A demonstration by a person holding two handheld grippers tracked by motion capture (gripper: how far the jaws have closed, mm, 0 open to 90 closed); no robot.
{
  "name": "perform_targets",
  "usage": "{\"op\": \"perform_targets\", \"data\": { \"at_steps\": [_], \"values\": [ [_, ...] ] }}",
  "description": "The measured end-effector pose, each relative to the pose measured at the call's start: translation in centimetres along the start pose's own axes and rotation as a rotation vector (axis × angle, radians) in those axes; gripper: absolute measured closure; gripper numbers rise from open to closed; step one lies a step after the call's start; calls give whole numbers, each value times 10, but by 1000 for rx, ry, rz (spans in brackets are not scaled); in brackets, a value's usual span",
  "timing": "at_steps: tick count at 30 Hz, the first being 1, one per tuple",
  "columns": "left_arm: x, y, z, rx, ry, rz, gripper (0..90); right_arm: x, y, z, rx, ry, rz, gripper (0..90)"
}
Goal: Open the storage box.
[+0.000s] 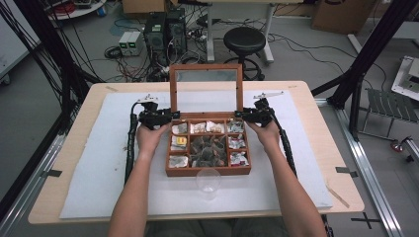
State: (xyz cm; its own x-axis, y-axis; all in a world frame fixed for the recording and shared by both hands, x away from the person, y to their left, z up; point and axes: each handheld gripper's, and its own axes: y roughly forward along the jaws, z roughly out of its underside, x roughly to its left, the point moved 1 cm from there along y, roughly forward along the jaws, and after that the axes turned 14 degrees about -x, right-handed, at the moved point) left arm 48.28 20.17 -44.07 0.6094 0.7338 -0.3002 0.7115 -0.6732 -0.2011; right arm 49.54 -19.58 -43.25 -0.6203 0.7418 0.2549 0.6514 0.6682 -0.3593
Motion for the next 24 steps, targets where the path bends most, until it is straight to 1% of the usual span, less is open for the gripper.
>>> {"op": "perform_targets", "data": {
  "at_steps": [3,5,7,10,16,17,21,24],
  "values": [
    [0,0,1,-2,-11,-4,535,0,0,1,3,25,2,564],
    [1,0,1,-3,-18,-7,531,-1,0,1,-1,30,1,561],
    [2,1,2,-5,-32,-4,528,-2,0,2,1,47,3,557],
    [4,1,3,-8,-56,0,525,-3,1,3,1,72,-4,552],
    [8,1,6,-10,-112,7,519,-7,1,4,-3,106,-16,545],
    [8,1,6,-11,-119,7,519,-8,2,5,-4,123,-22,544],
    [9,2,7,-8,-138,6,520,-9,2,6,-4,135,-28,544],
    [11,2,7,-6,-171,7,522,-11,2,6,-4,159,-35,543]
  ]
}}
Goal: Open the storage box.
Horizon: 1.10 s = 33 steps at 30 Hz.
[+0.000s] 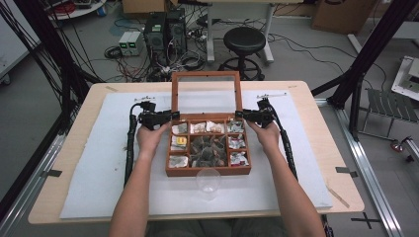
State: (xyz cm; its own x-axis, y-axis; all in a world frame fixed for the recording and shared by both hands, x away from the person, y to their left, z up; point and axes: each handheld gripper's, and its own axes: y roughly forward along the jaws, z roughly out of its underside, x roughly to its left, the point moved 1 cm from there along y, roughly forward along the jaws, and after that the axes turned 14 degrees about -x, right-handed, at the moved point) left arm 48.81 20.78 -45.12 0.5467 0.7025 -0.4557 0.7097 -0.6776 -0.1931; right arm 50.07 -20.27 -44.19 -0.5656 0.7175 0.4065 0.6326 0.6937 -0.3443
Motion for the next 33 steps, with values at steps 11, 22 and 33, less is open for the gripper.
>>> {"op": "perform_targets", "data": {
  "at_steps": [11,22,33],
  "values": [
    [6,1,4,-2,-84,5,505,1,0,1,2,4,28,520],
    [8,1,4,6,-131,0,505,7,0,0,8,-38,65,525],
    [11,2,7,17,-226,-3,505,10,1,-1,11,-62,80,529]
  ]
}}
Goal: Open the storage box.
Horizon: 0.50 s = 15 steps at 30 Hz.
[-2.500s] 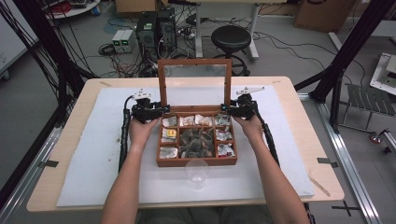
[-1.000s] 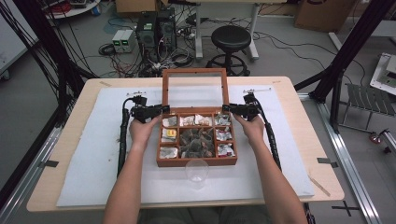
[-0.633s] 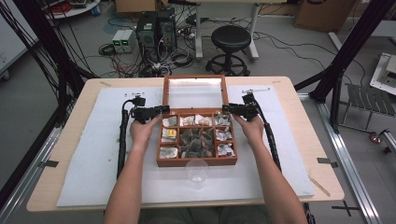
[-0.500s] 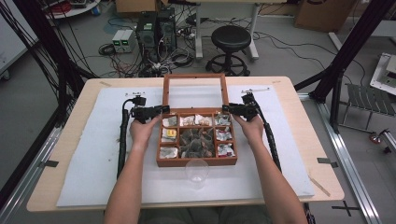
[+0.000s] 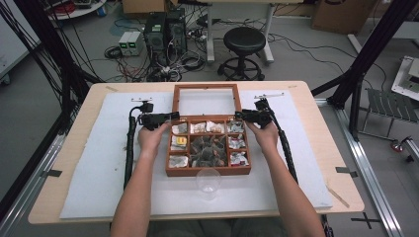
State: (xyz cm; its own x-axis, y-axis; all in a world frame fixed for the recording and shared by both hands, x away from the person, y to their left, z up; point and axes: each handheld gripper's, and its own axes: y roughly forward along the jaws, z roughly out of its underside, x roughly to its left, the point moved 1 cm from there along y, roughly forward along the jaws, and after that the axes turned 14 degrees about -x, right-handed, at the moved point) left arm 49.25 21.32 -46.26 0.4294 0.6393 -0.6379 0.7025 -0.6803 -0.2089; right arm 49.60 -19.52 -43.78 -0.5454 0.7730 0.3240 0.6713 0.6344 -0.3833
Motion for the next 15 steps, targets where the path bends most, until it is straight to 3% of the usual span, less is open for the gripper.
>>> {"op": "perform_targets", "data": {
  "at_steps": [10,15],
  "values": [
    [3,0,1,8,-67,-9,502,3,0,-1,8,-26,17,520],
    [0,0,0,10,-23,-34,463,4,0,-1,9,-38,29,506]
  ]
}}
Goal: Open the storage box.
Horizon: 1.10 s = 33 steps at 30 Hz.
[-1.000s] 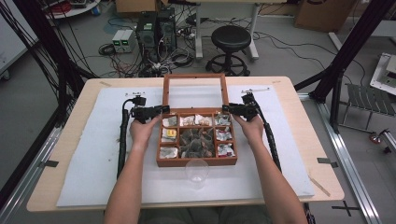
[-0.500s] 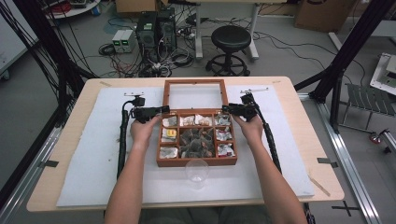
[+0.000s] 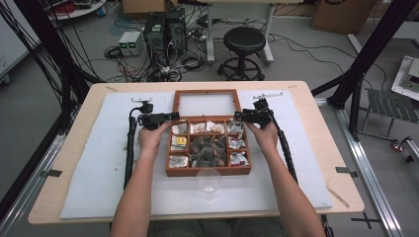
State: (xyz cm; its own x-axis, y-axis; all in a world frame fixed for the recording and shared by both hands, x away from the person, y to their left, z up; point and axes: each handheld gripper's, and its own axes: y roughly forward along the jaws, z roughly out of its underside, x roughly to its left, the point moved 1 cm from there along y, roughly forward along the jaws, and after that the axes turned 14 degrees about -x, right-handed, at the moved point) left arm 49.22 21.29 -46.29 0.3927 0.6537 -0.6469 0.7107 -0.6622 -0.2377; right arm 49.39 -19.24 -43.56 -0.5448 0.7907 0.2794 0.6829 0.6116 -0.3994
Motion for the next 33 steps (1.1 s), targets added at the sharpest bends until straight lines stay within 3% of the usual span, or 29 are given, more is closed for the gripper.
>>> {"op": "perform_targets", "data": {
  "at_steps": [6,10,15,19,25,28,33],
  "values": [
    [0,-1,0,-5,13,-12,450,1,-1,-1,6,-20,7,482],
    [-3,-4,-3,1,64,-46,414,3,-4,-2,16,-33,18,453],
    [-13,-14,-9,-3,176,-102,375,10,-10,-7,-7,-85,36,415],
    [-29,-26,-16,-30,298,-129,353,20,-19,-11,-29,-127,42,380],
    [-61,-51,-16,-108,467,-122,343,36,-38,-14,-46,-170,42,317],
    [-74,-66,-10,-145,542,-128,322,45,-52,-16,-94,-213,44,325],
    [-92,-88,3,-178,602,-119,319,57,-75,-13,-139,-240,44,321]
  ]
}}
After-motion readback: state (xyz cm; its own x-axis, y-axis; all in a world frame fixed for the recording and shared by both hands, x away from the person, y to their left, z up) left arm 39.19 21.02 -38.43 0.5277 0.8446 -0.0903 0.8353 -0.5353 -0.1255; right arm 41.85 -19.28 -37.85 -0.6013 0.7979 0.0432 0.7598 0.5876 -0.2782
